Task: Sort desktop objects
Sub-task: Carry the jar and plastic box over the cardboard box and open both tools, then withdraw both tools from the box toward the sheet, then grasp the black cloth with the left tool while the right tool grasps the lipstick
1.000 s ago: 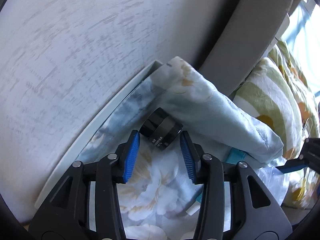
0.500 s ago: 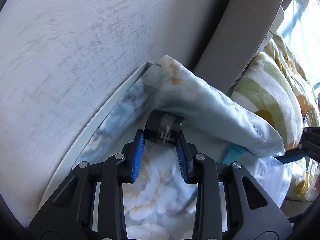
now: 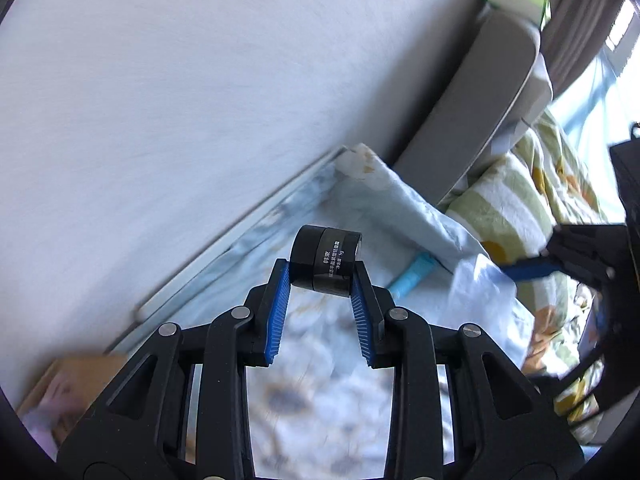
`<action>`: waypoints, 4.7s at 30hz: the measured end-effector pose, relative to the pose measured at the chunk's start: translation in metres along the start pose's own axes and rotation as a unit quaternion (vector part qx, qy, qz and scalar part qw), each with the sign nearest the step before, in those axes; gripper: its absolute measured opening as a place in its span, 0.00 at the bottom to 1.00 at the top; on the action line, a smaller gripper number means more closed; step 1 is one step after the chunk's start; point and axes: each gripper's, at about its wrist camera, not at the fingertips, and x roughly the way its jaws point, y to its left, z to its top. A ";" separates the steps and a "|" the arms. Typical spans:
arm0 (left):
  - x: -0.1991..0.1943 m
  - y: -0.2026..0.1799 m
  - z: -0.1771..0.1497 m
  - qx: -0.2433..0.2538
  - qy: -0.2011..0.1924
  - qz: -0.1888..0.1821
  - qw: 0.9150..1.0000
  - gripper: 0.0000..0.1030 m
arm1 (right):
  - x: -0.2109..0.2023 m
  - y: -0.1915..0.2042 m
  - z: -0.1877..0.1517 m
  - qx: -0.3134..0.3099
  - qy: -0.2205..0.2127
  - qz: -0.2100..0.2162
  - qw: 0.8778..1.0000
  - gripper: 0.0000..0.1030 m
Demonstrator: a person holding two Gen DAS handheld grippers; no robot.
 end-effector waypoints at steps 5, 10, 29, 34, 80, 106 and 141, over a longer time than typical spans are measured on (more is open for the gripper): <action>-0.056 0.029 -0.029 -0.043 -0.016 0.034 0.998 0.27 | -0.018 0.040 0.030 -0.037 -0.013 -0.004 0.999 0.73; -0.097 0.065 -0.067 -0.090 -0.023 0.084 0.992 0.27 | -0.023 0.097 0.068 -0.089 -0.028 0.014 0.996 0.73; -0.143 0.206 -0.230 -0.263 0.037 0.175 0.948 0.27 | 0.084 0.294 0.131 -0.200 0.043 0.059 0.977 0.73; -0.145 0.225 -0.246 -0.287 0.037 0.167 0.942 0.27 | 0.102 0.307 0.134 -0.177 0.056 0.045 0.982 0.74; -0.169 0.064 -0.276 -0.218 -0.019 0.132 0.967 1.00 | -0.027 0.154 -0.029 0.096 0.006 -0.090 0.991 1.00; -0.018 -0.003 -0.301 -0.160 0.059 0.165 0.972 0.91 | 0.073 0.127 -0.140 0.234 0.075 -0.108 0.963 0.54; -0.054 0.024 -0.295 -0.167 0.027 0.178 0.969 0.08 | 0.063 0.122 -0.171 0.298 0.074 -0.140 0.941 0.10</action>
